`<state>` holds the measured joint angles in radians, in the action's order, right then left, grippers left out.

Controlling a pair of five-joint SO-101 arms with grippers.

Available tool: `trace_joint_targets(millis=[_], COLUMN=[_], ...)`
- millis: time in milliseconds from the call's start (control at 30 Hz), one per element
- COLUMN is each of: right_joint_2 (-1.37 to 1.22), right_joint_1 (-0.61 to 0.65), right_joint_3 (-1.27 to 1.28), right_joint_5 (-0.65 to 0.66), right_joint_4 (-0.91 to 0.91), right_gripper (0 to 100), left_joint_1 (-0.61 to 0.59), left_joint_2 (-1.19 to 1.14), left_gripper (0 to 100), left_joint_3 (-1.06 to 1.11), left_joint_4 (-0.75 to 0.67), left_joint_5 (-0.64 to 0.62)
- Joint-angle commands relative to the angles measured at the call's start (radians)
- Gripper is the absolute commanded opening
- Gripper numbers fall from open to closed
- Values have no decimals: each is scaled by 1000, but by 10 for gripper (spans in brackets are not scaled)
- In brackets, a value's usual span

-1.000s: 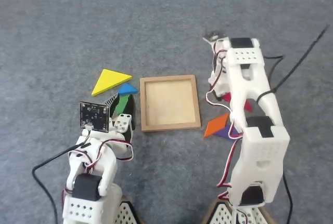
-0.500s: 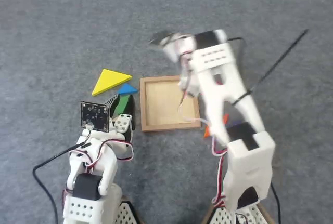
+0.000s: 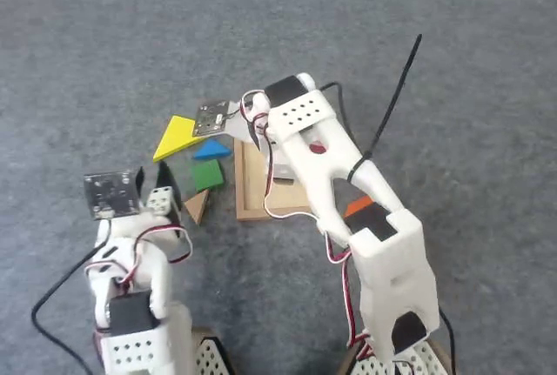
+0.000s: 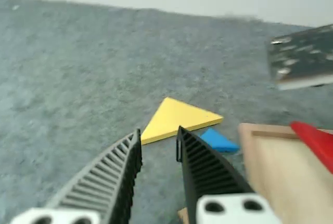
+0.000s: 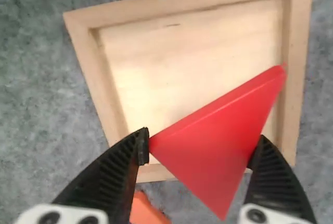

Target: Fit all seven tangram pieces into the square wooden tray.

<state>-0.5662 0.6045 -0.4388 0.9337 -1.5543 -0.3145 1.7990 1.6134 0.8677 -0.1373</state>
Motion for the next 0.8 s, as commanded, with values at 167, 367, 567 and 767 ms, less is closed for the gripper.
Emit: trace_joint_targets(millis=[167,367,567,767], right_joint_2=[-5,19,234,432], right_joint_1=[47,44,-45,-84], right_joint_3=[-55,-60,-66,-57], right_joint_5=[17,11,-51,-287], right_joint_4=[51,47,-73,-145], right_gripper=[396,431,428,238], left_joint_1=[-69,-51,-51,-14], left_joint_2=[12,14,14,12], left_gripper=[113,113,113,113], left_joint_3=[-33,-16,-16,-13], left_joint_4=[-5,-17,-17,-11], left_joint_5=[-9,-5,-5,-3])
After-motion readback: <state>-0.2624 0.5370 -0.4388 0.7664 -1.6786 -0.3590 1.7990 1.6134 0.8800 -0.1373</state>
